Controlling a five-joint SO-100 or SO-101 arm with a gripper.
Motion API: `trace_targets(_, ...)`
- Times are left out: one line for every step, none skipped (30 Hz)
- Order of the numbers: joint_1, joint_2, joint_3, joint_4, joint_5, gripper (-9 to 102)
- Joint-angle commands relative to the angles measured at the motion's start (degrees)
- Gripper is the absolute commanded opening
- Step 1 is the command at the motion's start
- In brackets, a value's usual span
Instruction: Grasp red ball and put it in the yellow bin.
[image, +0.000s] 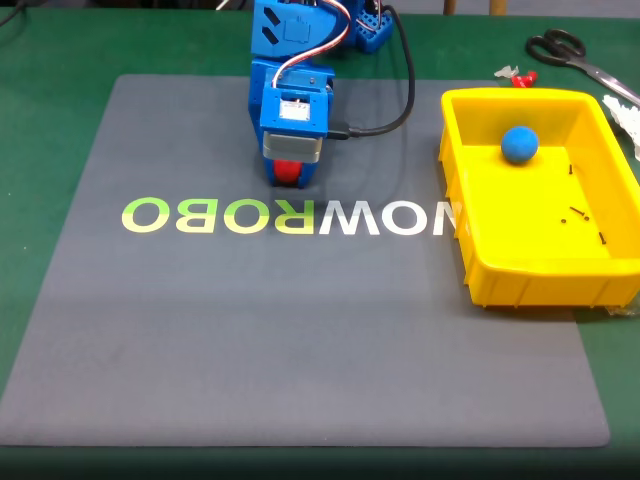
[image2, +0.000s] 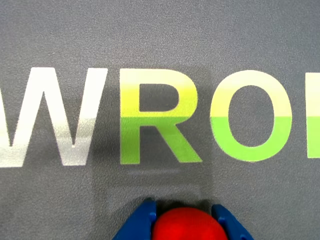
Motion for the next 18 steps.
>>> trace_targets(-0.2,0.2,-3.3,-1.1,0.7,0)
trace_targets(-0.2,0.0,-3.5,-1.1,0.7,0)
trace_targets(-0.1,-0.1,-3.5,-1.1,0.7,0)
trace_targets(-0.1,-0.1,-3.5,-1.1,0.7,0)
trace_targets(-0.1,-0.2,-3.5,-1.1,0.7,0)
trace_targets(-0.1,-0.2,-3.6,-1.1,0.7,0)
trace_targets(-0.1,-0.1,-3.7,-1.1,0.7,0)
trace_targets(-0.2,0.2,-3.8,-1.2,0.7,0)
trace_targets(-0.2,0.4,-3.9,-1.3,0.8,0)
trace_targets(-0.3,0.7,-4.0,-1.3,1.0,0)
trace_targets(-0.4,1.1,-4.0,-1.3,1.0,0)
trace_targets(-0.4,1.6,-4.1,-1.3,1.0,0)
trace_targets(-0.5,2.2,-4.2,-1.3,1.0,0)
trace_targets(-0.6,2.9,-4.2,-1.3,1.0,0)
trace_targets(-0.7,3.8,-4.2,-1.3,1.0,0)
trace_targets(-0.8,4.7,-4.2,-1.4,1.1,0)
trace_targets(-1.0,5.7,-4.2,-1.4,1.1,0)
trace_targets(-1.1,6.7,-4.2,-1.4,1.1,0)
